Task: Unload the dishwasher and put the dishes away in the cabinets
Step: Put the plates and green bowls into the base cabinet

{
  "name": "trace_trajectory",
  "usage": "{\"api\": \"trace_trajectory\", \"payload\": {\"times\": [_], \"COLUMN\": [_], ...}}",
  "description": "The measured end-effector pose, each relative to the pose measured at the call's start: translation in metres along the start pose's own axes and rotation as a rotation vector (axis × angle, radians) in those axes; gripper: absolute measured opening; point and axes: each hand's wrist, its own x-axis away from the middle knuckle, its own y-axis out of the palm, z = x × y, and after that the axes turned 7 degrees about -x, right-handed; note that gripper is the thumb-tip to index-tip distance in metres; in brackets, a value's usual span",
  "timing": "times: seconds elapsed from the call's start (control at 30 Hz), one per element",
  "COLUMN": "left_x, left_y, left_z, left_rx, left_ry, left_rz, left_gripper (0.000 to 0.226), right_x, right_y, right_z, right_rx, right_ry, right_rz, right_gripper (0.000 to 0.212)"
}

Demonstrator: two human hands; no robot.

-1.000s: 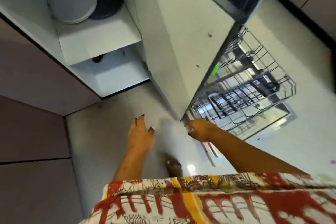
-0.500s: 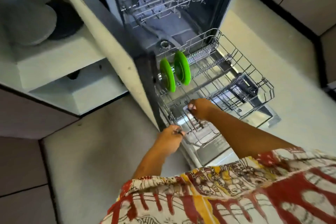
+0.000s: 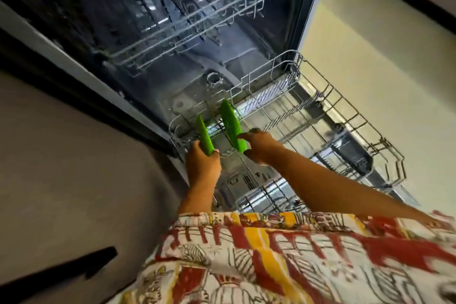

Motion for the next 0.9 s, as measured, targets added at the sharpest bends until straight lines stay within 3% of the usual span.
{"api": "trace_trajectory", "payload": {"times": [0.23, 0.47, 0.7, 0.8, 0.9], "left_x": [-0.046, -0.049, 0.008, 0.036, 0.061], "left_y": [0.041, 0.043, 0.008, -0.004, 0.008], "left_z": [0.008, 0.008, -0.001, -0.006, -0.028], "left_rx": [-0.135, -0.255, -0.117, 0.021, 0.284], "left_ry": [-0.093, -0.190, -0.237, -0.284, -0.302], "left_rz": [-0.010, 0.063, 0.196, 0.267, 0.230], "left_gripper": [0.069, 0.044, 0.043, 0.041, 0.040], "right_x": [-0.041, -0.032, 0.019, 0.049, 0.081], "right_y": [0.025, 0.019, -0.006, -0.009, -0.005], "right_z": [0.011, 0.016, 0.014, 0.015, 0.025], "right_rx": [-0.111, -0.172, -0.619, -0.934, -1.174], "right_ry": [-0.064, -0.233, -0.036, 0.025, 0.125], "right_rz": [-0.023, 0.196, 0.345, 0.398, 0.520], "right_gripper": [0.052, 0.031, 0.020, 0.028, 0.042]}}
